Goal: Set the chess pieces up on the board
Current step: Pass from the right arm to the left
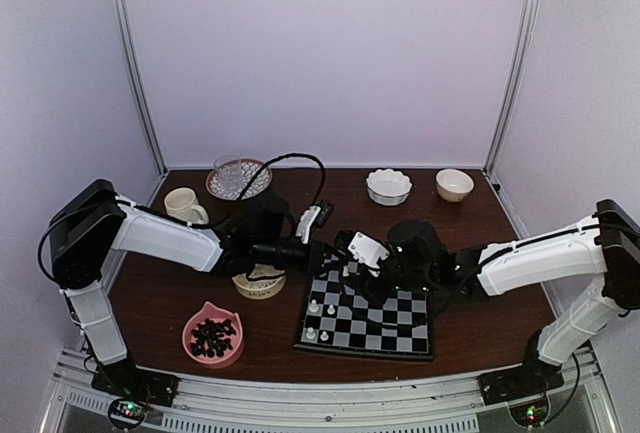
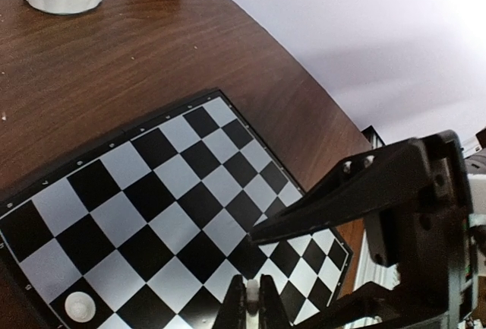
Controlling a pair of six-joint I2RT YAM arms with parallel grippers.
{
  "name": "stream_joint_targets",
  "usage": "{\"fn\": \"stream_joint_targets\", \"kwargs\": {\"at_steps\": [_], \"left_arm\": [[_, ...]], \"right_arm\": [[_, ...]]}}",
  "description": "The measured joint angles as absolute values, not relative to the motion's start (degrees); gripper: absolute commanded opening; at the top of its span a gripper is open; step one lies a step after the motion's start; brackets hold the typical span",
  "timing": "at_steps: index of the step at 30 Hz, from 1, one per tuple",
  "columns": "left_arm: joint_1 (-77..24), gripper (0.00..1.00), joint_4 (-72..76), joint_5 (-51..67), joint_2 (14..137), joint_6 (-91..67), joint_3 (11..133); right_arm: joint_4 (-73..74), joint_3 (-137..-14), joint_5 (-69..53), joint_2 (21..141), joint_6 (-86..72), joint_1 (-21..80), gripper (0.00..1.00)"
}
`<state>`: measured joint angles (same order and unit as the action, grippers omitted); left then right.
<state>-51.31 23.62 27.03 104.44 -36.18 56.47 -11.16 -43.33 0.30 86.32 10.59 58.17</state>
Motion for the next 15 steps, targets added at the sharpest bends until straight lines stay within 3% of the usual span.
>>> {"fn": "stream_joint_targets", "kwargs": {"at_steps": [8,15], "left_arm": [[-51.3,0.0,21.8,19.3,100.6,-30.3,53.2],[-51.3,0.0,21.4,12.7,89.8,-25.7,46.8]], "right_arm": [[-14.2,-40.4,1.0,82.5,10.2,58.2,0.65],[-15.9,-39.8,3.4,81.7,9.1,58.2,0.65]]}}
